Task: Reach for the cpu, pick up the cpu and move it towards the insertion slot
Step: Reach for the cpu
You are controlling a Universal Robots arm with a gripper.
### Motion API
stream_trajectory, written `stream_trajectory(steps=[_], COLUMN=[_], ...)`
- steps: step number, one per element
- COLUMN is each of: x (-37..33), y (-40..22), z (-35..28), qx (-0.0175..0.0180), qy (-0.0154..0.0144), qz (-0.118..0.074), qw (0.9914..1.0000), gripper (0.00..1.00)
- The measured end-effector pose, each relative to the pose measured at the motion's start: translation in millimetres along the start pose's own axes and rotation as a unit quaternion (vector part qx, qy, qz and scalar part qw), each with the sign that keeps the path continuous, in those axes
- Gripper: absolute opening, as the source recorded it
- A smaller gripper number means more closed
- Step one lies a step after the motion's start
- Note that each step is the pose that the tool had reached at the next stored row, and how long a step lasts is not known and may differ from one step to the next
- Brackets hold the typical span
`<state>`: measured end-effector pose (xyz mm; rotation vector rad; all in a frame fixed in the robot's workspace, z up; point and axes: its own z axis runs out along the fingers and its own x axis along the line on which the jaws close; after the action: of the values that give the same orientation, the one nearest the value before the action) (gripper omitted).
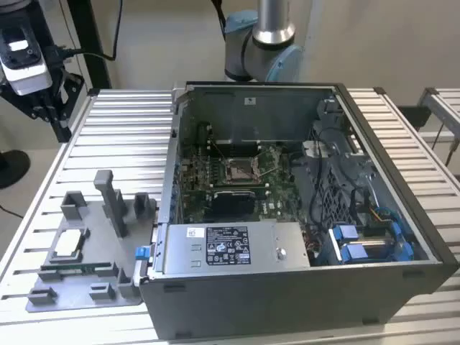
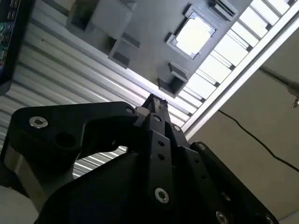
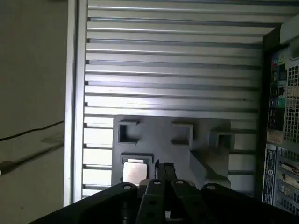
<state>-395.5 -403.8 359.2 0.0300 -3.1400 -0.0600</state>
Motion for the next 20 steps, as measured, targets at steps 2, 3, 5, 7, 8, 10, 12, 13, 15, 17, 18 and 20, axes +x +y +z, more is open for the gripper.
stream_trajectory(steps=[2,3,5,7,8,10,12,13,15,17,18,20], x=[0.0,0.0,0.0,0.0,0.0,0.0,0.0,0.0,0.2,0.5,0.7,1.3], y=[0.0,0.0,0.0,0.0,0.0,0.0,0.0,0.0,-1.7,-7.9,-12.1,-20.9], z=[0.0,0.0,0.0,0.0,0.0,0.0,0.0,0.0,-0.1,-0.3,-0.4,-0.8], qx=[0.0000,0.0000,0.0000,0.0000,0.0000,0.0000,0.0000,0.0000,0.0000,-0.0003,-0.0005,-0.0010], qy=[0.0000,0.0000,0.0000,0.0000,0.0000,0.0000,0.0000,0.0000,0.0000,0.0000,0.0000,0.0000], qz=[0.000,0.000,0.000,0.000,0.000,0.000,0.000,0.000,0.000,0.000,0.000,0.000], qw=[1.00000,1.00000,1.00000,1.00000,1.00000,1.00000,1.00000,1.00000,1.00000,1.00000,1.00000,1.00000], gripper=[0.00,0.00,0.00,0.00,0.00,0.00,0.00,0.00,0.00,0.00,0.00,0.00])
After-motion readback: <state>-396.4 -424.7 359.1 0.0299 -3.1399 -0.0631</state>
